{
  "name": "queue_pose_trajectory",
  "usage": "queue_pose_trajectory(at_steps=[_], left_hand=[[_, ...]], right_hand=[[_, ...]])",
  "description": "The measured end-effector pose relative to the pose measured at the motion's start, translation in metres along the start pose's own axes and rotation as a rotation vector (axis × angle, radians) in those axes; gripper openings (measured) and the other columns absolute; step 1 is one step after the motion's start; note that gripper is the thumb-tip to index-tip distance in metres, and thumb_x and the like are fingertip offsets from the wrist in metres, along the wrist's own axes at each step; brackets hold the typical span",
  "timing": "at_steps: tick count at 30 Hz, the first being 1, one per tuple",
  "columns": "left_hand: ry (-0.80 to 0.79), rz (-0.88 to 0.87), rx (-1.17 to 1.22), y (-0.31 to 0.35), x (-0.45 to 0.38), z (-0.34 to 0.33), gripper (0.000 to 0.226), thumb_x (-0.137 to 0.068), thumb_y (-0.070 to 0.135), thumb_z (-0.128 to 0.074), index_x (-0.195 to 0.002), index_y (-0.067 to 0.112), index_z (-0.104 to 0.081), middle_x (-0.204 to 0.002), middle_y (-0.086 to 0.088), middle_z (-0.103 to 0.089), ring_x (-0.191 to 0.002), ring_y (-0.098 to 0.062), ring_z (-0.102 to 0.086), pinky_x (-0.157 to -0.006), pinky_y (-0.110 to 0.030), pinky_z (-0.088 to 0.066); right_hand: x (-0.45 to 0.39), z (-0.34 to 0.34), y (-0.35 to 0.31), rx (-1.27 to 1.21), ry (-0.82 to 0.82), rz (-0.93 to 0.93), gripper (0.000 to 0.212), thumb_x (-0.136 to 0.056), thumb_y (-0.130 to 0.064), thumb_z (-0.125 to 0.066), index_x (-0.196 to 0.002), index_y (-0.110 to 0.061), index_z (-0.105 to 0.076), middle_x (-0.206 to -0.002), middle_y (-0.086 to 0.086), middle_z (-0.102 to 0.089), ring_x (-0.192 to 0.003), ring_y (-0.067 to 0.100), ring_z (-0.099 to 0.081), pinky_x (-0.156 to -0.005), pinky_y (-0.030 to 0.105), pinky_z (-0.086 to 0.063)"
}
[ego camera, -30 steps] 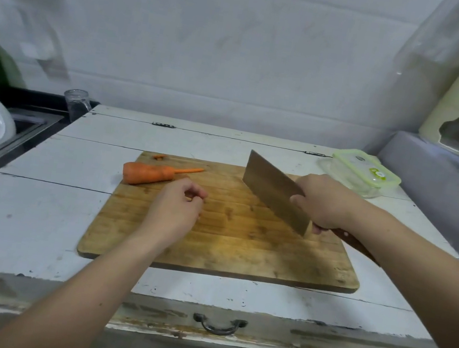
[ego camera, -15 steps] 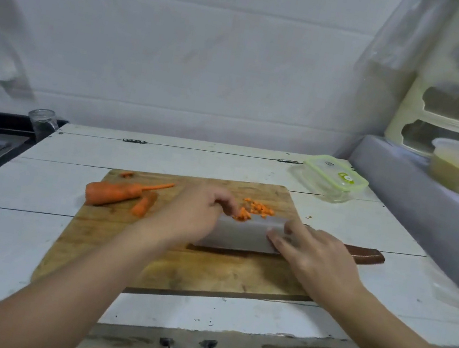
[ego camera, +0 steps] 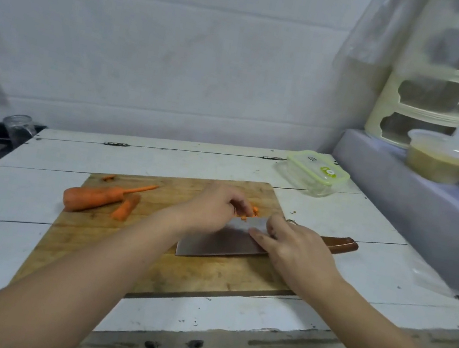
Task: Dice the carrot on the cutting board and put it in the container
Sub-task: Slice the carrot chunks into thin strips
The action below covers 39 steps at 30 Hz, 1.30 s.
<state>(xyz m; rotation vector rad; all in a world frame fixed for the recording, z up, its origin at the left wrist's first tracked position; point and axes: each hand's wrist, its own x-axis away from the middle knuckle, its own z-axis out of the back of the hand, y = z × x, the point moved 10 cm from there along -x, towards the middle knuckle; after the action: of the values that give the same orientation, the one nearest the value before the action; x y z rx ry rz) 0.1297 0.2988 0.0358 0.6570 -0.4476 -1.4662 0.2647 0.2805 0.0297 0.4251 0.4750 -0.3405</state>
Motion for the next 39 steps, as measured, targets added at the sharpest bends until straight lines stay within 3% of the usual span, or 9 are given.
queue_pose_trajectory(at_steps=[3,6,11,16,21,26,29,35,39], left_hand=[[-0.13,0.001,-0.133,-0.001,-0.004,-0.022,0.048,-0.091,-0.008,-0.041,-0.112,0.017,-0.077,-0.112,0.0,-0.068,-0.109,-0.017,-0.06,-0.095,-0.026,-0.046],[-0.012,0.046,-0.156,-0.012,-0.007,-0.009,0.051,-0.093,-0.006,-0.04,-0.125,0.018,-0.072,-0.129,-0.004,-0.067,-0.12,-0.023,-0.058,-0.102,-0.031,-0.045],[0.272,0.095,-0.004,-0.031,0.03,0.06,0.047,-0.091,-0.009,-0.043,-0.099,0.024,-0.075,-0.097,0.006,-0.071,-0.092,-0.007,-0.063,-0.09,-0.026,-0.05],[0.523,0.483,-0.265,-0.105,0.114,0.154,0.029,-0.089,0.007,-0.05,-0.088,0.025,-0.073,-0.084,0.001,-0.072,-0.085,-0.022,-0.065,-0.071,-0.03,-0.046],[0.417,0.586,-0.465,-0.122,0.14,0.143,0.023,-0.099,0.029,-0.05,-0.082,0.018,-0.062,-0.089,-0.008,-0.062,-0.085,-0.031,-0.057,-0.07,-0.036,-0.042],[0.408,0.495,-0.685,-0.113,0.125,0.114,0.03,-0.102,0.036,-0.055,-0.078,0.019,-0.052,-0.088,-0.004,-0.064,-0.079,-0.027,-0.062,-0.066,-0.034,-0.04],[0.373,0.489,-0.55,-0.117,0.12,0.111,0.041,-0.103,0.04,-0.053,-0.073,0.014,-0.056,-0.083,-0.006,-0.068,-0.075,-0.025,-0.063,-0.063,-0.034,-0.045],[0.15,0.318,-0.255,-0.103,0.118,0.076,0.008,-0.091,0.038,-0.072,-0.089,0.031,-0.067,-0.087,0.01,-0.066,-0.082,-0.007,-0.061,-0.079,-0.037,-0.056],[0.051,0.312,-0.207,-0.097,0.124,0.06,0.029,-0.09,0.033,-0.076,-0.115,0.037,-0.063,-0.1,0.012,-0.065,-0.087,-0.002,-0.058,-0.076,-0.024,-0.049]], right_hand=[[-0.001,0.001,0.0,0.0,-0.025,-0.003,0.048,-0.072,-0.009,-0.082,-0.118,-0.019,-0.071,-0.087,0.006,-0.051,-0.052,0.025,-0.047,-0.05,0.031,-0.025],[-0.001,0.001,0.0,-0.007,-0.046,-0.021,0.043,-0.071,-0.009,-0.084,-0.111,-0.019,-0.071,-0.085,0.006,-0.048,-0.052,0.025,-0.045,-0.049,0.031,-0.026],[0.0,0.005,0.002,-0.045,-0.056,-0.015,0.043,-0.073,-0.007,-0.083,-0.113,-0.019,-0.073,-0.085,0.004,-0.052,-0.052,0.025,-0.048,-0.046,0.029,-0.03],[-0.028,0.024,0.005,-0.157,-0.039,-0.199,0.016,-0.094,-0.023,-0.065,-0.107,-0.026,-0.073,-0.088,-0.001,-0.061,-0.063,0.035,-0.061,-0.05,0.038,-0.05],[-0.067,0.018,0.01,-0.362,-0.317,-0.494,0.016,-0.101,-0.036,-0.049,-0.087,-0.028,-0.053,-0.091,0.007,-0.063,-0.087,0.036,-0.058,-0.069,0.038,-0.045],[-0.079,0.017,-0.018,-0.291,-0.642,-0.426,0.021,-0.102,-0.026,-0.045,-0.098,-0.013,-0.061,-0.086,0.006,-0.066,-0.078,0.025,-0.065,-0.069,0.031,-0.048],[-0.07,0.01,-0.014,-0.285,-0.653,-0.469,0.018,-0.103,-0.024,-0.045,-0.1,-0.015,-0.06,-0.075,0.0,-0.057,-0.071,0.019,-0.058,-0.061,0.03,-0.041],[-0.058,-0.01,0.031,-0.239,-0.62,-0.654,0.019,-0.1,-0.03,-0.048,-0.106,-0.015,-0.058,-0.077,0.003,-0.057,-0.074,0.027,-0.059,-0.065,0.032,-0.045],[-0.06,-0.011,0.032,-0.272,-0.597,-0.646,0.019,-0.101,-0.029,-0.048,-0.106,-0.015,-0.06,-0.074,0.003,-0.058,-0.073,0.026,-0.063,-0.061,0.032,-0.047]])
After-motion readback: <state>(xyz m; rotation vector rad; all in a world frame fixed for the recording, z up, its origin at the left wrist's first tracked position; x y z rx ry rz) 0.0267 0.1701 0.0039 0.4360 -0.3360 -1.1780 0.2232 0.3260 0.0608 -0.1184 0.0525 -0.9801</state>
